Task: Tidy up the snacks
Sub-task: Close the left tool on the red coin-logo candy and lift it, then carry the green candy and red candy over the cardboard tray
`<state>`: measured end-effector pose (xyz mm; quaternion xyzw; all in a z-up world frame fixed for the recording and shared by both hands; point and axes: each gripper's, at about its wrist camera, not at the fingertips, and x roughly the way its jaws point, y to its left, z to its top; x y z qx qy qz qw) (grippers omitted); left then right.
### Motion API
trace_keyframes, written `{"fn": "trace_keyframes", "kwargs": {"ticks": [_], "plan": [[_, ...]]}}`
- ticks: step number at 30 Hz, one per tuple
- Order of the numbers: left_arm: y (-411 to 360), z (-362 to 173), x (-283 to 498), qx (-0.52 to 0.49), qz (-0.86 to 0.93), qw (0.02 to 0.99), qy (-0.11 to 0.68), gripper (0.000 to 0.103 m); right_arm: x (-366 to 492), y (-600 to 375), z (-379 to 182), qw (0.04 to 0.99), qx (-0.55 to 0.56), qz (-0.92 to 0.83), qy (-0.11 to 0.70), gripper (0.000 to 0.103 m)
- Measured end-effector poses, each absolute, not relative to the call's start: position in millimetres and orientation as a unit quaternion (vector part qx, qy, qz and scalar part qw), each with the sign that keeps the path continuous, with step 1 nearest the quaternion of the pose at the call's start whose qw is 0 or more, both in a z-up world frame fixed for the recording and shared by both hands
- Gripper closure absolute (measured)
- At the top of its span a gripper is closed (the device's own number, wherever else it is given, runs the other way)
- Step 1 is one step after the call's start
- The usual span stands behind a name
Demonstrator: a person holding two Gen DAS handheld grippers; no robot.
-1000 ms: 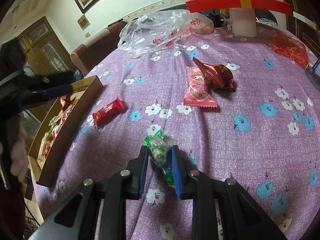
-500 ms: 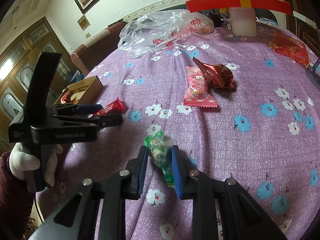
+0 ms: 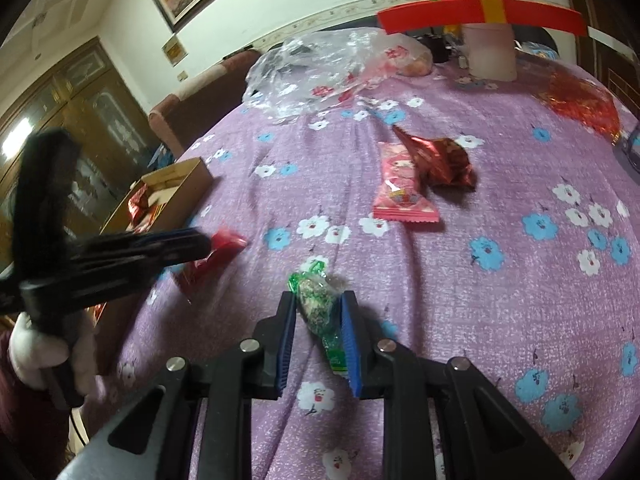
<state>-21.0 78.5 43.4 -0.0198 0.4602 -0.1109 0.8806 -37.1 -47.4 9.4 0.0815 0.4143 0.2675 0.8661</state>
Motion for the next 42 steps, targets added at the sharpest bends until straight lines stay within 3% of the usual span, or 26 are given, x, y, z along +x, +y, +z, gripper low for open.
{"fn": "trace_keyframes", "kwargs": {"ticks": [8,12,25,28,30,31,33,35,42], "plan": [[139,85,-72,-0.074,-0.099,0.898,0.423,0.085,-42,-40,15,0.875,0.049,0.242,0.416,0.078],[135,71,-68,-0.093,-0.11,0.887,0.439,0.085,-46,-34,17,0.873,0.044,0.24,0.421,0.078],[69,17,-3,-0.007,-0.098,0.856,0.508,0.081,-67,-43,27,0.872,0.042,0.24,0.424,0.078],[62,15,0,0.004,-0.101,0.857,0.506,0.069,-67,-43,26,0.871,0.044,0.243,0.424,0.078],[59,14,0,-0.001,-0.108,0.856,0.505,0.055,-67,-43,24,0.87,0.047,0.245,0.425,0.078],[56,14,0,0.003,-0.107,0.858,0.502,0.054,-67,-43,24,0.87,0.048,0.246,0.425,0.078],[51,12,0,0.019,-0.102,0.862,0.497,0.06,-68,-43,23,0.869,0.05,0.246,0.426,0.078],[51,12,-1,0.027,-0.091,0.864,0.495,0.086,-70,-42,24,0.87,0.05,0.247,0.425,0.078],[93,43,-19,-0.063,-0.113,0.87,0.475,0.086,-74,-40,41,0.875,0.038,0.253,0.411,0.078]]}}
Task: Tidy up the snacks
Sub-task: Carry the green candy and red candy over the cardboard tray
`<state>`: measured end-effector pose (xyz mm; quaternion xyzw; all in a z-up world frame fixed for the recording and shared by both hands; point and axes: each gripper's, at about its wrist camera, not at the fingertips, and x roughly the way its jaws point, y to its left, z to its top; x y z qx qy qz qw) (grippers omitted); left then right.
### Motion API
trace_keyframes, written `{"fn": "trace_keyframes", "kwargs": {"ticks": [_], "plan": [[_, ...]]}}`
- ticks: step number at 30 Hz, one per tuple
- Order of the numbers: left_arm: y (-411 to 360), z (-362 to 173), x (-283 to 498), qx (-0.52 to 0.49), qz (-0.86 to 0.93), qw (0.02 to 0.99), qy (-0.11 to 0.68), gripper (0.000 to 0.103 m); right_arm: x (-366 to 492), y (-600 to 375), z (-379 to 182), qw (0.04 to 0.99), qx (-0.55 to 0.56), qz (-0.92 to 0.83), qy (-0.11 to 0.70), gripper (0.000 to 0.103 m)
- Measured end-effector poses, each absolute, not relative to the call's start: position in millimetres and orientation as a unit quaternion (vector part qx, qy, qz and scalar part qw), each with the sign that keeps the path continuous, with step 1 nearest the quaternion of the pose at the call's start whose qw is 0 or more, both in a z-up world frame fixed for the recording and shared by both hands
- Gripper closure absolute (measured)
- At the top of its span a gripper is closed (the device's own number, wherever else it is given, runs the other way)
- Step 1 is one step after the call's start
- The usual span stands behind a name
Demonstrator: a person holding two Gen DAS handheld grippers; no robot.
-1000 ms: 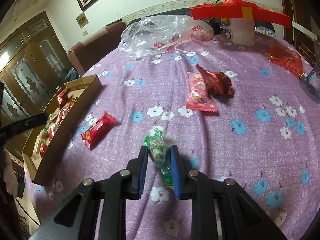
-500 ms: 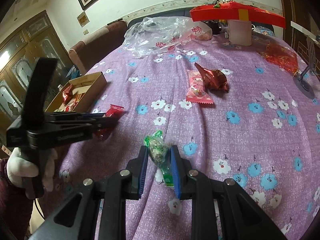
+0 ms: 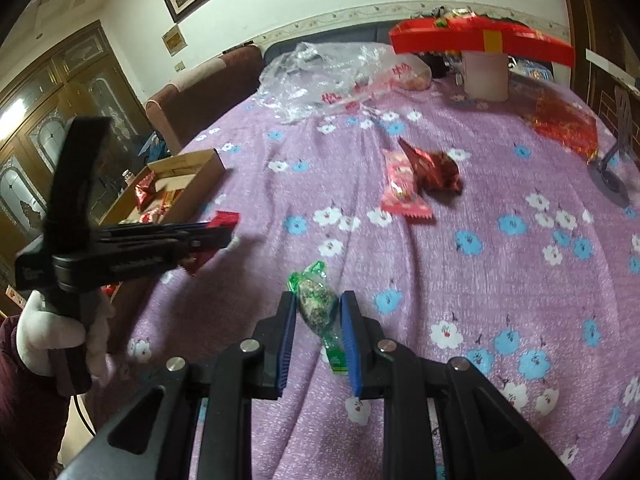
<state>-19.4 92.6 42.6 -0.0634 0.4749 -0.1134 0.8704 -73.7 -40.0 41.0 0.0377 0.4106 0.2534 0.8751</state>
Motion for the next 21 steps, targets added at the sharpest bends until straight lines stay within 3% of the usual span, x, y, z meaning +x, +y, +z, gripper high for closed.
{"fn": "trace_keyframes", "kwargs": {"ticks": [9,15,21], "plan": [[197,89,-43,-0.138,-0.06,0.888,0.434,0.086,-65,9,86,0.867,0.027,0.31,0.389,0.078],[260,71,-27,-0.165,-0.003,0.879,0.448,0.086,-47,82,108,0.849,0.015,0.36,0.387,0.078],[287,55,-3,-0.194,0.007,0.871,0.451,0.086,-22,167,94,0.83,-0.023,0.378,0.41,0.078]]}}
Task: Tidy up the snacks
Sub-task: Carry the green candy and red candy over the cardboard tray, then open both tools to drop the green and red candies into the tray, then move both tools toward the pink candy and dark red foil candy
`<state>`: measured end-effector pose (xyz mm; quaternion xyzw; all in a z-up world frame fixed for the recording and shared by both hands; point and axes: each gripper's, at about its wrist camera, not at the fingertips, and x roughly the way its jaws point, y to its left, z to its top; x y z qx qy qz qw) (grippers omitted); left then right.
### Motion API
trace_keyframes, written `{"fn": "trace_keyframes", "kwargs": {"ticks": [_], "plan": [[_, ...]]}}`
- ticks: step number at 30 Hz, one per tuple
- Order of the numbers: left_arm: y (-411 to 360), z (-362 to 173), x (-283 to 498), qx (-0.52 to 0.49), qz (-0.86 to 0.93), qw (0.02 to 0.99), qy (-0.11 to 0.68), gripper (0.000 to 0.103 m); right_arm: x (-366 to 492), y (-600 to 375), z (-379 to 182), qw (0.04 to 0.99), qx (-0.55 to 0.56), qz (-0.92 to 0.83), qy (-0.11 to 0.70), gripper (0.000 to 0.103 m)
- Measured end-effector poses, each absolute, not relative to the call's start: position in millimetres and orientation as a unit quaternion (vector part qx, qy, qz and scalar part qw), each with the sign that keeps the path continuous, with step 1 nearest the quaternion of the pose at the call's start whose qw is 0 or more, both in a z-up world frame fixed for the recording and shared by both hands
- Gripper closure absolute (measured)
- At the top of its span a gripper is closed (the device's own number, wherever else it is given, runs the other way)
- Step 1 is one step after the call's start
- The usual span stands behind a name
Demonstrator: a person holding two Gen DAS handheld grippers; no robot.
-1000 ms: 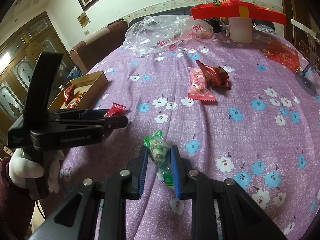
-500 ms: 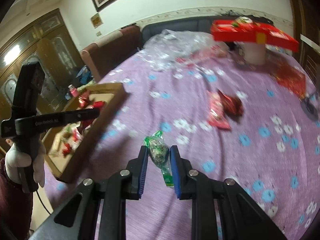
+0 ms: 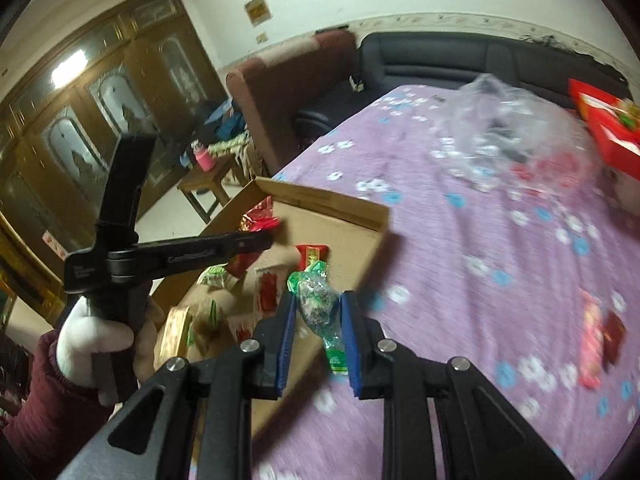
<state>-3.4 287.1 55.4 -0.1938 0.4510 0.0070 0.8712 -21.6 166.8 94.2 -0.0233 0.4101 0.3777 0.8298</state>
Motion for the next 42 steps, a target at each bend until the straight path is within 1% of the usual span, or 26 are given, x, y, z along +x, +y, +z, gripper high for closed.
{"fn": "trace_keyframes", "kwargs": {"ticks": [4,9,10,12,13,14,18,25,28,30,31,33,35,40,42], "plan": [[301,43,13,-0.213,0.013,0.863,0.457,0.086,-4,203,77,0.828,-0.048,0.37,0.419,0.078],[315,36,16,-0.252,0.006,0.855,0.454,0.084,13,233,58,0.832,-0.075,0.355,0.42,0.078],[316,37,15,-0.255,0.006,0.854,0.453,0.084,15,235,55,0.836,-0.077,0.35,0.415,0.076],[319,39,12,-0.258,0.011,0.853,0.454,0.084,19,236,52,0.841,-0.075,0.342,0.412,0.067],[320,40,12,-0.259,0.012,0.852,0.454,0.084,20,235,52,0.842,-0.069,0.342,0.412,0.059],[320,42,11,-0.26,0.013,0.852,0.455,0.084,21,234,52,0.843,-0.065,0.341,0.411,0.056],[319,51,1,-0.269,0.009,0.855,0.444,0.084,21,220,61,0.854,-0.053,0.331,0.399,0.056],[296,87,-32,-0.243,0.001,0.878,0.412,0.084,8,172,83,0.865,-0.019,0.317,0.388,0.056],[279,108,-50,-0.232,0.001,0.891,0.391,0.084,0,147,85,0.869,-0.012,0.308,0.386,0.054],[269,118,-64,-0.248,-0.025,0.896,0.368,0.084,-8,128,84,0.873,-0.007,0.3,0.385,0.053],[264,121,-70,-0.26,-0.042,0.896,0.358,0.081,-11,118,84,0.875,-0.004,0.295,0.385,0.053],[251,123,-80,-0.273,-0.068,0.894,0.35,0.062,-17,98,82,0.878,0.001,0.285,0.384,0.053],[229,123,-89,-0.259,-0.075,0.894,0.358,0.061,-24,80,79,0.883,0.003,0.274,0.381,0.053],[159,118,-104,-0.142,-0.019,0.917,0.373,0.061,-37,33,74,0.893,0.009,0.243,0.378,0.051],[141,113,-106,-0.112,-0.005,0.918,0.381,0.061,-40,12,73,0.895,0.022,0.232,0.38,0.051]]}}
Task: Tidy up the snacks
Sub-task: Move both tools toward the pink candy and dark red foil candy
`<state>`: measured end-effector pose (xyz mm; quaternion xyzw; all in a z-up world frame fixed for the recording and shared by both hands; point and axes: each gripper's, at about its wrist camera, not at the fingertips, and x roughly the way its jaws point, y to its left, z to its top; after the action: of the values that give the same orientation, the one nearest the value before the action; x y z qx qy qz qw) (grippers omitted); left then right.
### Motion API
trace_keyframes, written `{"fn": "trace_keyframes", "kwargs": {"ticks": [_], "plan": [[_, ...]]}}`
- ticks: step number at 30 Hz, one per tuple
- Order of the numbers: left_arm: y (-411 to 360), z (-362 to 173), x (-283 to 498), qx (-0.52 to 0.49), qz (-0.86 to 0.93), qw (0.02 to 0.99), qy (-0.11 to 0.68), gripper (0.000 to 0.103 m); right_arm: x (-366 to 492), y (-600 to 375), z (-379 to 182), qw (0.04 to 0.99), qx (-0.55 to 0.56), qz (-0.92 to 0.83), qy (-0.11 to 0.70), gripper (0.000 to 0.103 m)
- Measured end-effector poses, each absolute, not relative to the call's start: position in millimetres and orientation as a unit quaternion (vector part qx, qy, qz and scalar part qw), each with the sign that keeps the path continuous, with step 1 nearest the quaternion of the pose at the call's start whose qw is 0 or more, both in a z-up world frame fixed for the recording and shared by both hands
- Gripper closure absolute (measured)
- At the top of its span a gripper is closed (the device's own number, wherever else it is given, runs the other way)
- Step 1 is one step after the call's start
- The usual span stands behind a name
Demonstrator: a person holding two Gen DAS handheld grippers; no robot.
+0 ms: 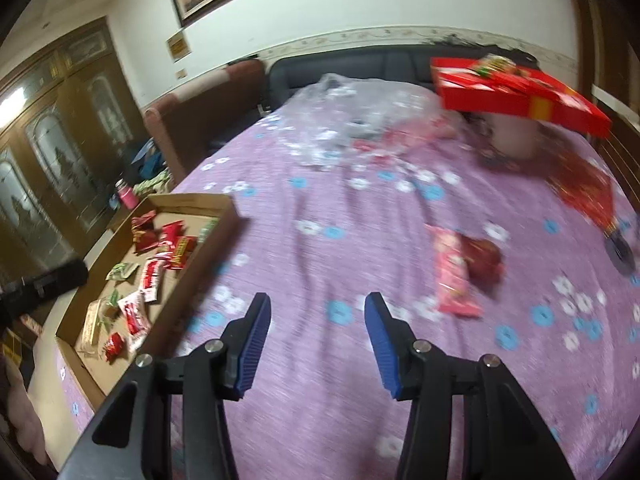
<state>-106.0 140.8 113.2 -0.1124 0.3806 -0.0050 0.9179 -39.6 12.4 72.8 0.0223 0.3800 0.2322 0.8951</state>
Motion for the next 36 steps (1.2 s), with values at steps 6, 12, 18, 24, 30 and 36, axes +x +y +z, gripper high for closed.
{"fn": "trace_keyframes", "kwargs": {"ticks": [6,12,18,24,30,36], "plan": [[100,98,-107,-0.055,0.014,0.917,0.395,0.061,-49,-31,71,0.901,0.05,0.215,0.372,0.051],[71,94,-107,-0.009,0.029,0.917,0.399,0.061,-48,-61,67,0.902,0.069,0.203,0.374,0.05],[50,91,-108,0.034,0.042,0.916,0.398,0.061,-48,-83,61,0.904,0.083,0.19,0.375,0.05],[43,83,-104,0.042,0.035,0.911,0.409,0.061,-41,-98,55,0.904,0.093,0.175,0.379,0.05],[45,75,-99,0.021,0.013,0.905,0.425,0.061,-37,-104,48,0.903,0.094,0.165,0.384,0.05],[48,66,-97,-0.008,-0.015,0.897,0.442,0.061,-22,-117,48,0.905,0.116,0.146,0.382,0.05]]}}
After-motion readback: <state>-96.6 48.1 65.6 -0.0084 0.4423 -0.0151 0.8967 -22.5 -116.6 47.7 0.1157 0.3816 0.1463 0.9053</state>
